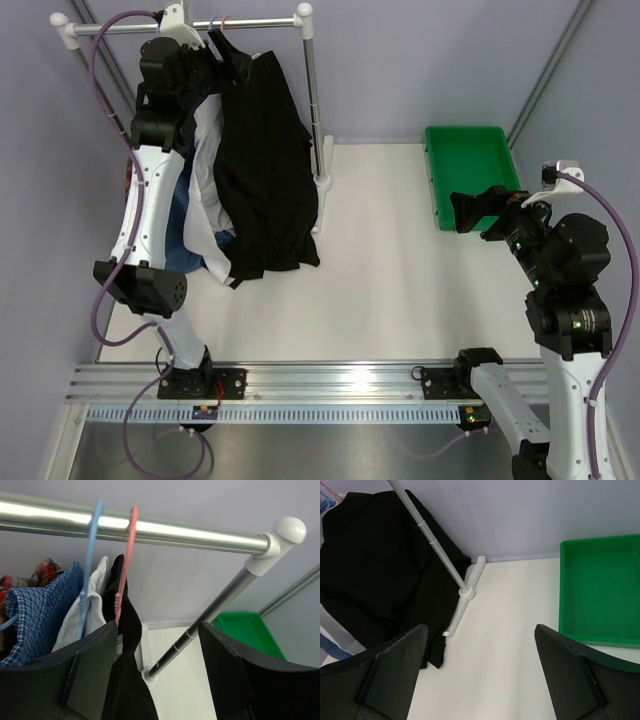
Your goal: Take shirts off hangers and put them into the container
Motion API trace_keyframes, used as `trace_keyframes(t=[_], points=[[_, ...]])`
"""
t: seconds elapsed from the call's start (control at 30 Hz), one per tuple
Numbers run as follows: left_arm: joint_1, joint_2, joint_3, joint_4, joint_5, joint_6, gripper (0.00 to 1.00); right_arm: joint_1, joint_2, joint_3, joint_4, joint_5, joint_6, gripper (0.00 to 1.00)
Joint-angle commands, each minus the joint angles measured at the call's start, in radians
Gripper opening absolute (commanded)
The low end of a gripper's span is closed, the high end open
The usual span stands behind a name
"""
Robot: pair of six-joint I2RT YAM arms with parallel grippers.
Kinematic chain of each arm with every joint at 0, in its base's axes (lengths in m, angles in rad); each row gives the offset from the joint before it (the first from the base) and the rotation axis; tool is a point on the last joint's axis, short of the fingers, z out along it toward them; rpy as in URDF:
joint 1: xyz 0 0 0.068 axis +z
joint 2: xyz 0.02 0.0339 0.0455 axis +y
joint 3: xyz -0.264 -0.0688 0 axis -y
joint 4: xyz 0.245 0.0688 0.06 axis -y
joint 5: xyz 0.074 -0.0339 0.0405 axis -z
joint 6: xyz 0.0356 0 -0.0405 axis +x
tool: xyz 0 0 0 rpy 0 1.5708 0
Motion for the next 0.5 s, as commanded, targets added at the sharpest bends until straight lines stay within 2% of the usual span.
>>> trace_keyframes(t=[0.0, 0.17, 0.47], points=[[0.013, 0.0, 0.002, 0.05, 0.097, -0.067, 0.71, 0.007, -0.019, -0.008, -0.032, 0.008, -0.02, 0.99], [0.014, 0.013, 0.003, 0.049, 0.117, -0.075, 0.71, 0.007, -0.028, -0.019, -0.038, 0.013, -0.022, 0.99], [0.014, 0.019, -0.017, 0.05, -0.004, -0.026, 0.72, 0.007, -0.034, -0.028, -0.043, 0.008, -0.024, 0.99]])
